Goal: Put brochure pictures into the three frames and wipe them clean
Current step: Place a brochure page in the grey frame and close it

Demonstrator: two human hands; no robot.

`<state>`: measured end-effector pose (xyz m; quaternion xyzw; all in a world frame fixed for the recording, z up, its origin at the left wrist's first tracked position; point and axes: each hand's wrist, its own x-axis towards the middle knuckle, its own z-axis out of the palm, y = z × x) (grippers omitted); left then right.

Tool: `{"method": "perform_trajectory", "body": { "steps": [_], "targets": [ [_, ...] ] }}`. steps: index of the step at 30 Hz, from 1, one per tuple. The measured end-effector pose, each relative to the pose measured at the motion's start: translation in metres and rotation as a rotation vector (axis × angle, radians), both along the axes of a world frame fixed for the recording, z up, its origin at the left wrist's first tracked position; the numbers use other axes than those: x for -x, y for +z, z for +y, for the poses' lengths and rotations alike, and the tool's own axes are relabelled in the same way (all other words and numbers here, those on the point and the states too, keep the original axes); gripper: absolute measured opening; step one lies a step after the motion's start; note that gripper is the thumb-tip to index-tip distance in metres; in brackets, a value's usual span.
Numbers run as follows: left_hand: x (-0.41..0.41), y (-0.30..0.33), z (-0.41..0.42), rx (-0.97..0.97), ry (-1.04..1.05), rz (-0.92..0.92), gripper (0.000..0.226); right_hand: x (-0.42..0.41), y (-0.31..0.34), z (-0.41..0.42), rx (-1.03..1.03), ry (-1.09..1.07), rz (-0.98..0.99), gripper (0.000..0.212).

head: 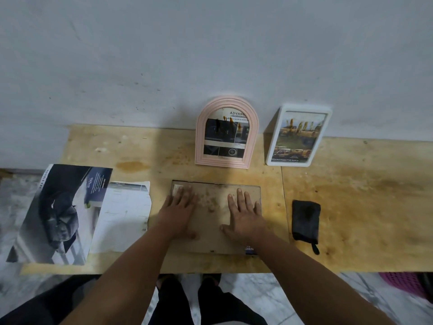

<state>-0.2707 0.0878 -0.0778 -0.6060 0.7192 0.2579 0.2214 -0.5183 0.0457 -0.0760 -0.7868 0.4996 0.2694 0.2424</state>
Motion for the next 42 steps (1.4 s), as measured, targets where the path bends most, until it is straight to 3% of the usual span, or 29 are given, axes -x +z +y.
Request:
{"method": "perform_trajectory", "body": {
  "steps": [29, 34, 42],
  "targets": [
    [-0.001, -0.002, 0.008, 0.053, 0.1, 0.025, 0.134, 0.004, 0.008, -0.001, 0.012, -0.008, -0.073, 0.111],
    [-0.012, -0.003, 0.05, 0.179, 0.188, -0.018, 0.114, 0.027, 0.013, 0.037, 0.063, -0.076, -0.102, 0.099],
    [-0.05, -0.01, 0.107, 0.186, 0.305, 0.005, 0.103, 0.046, 0.016, 0.053, 0.038, -0.088, -0.078, 0.095]
  ]
}}
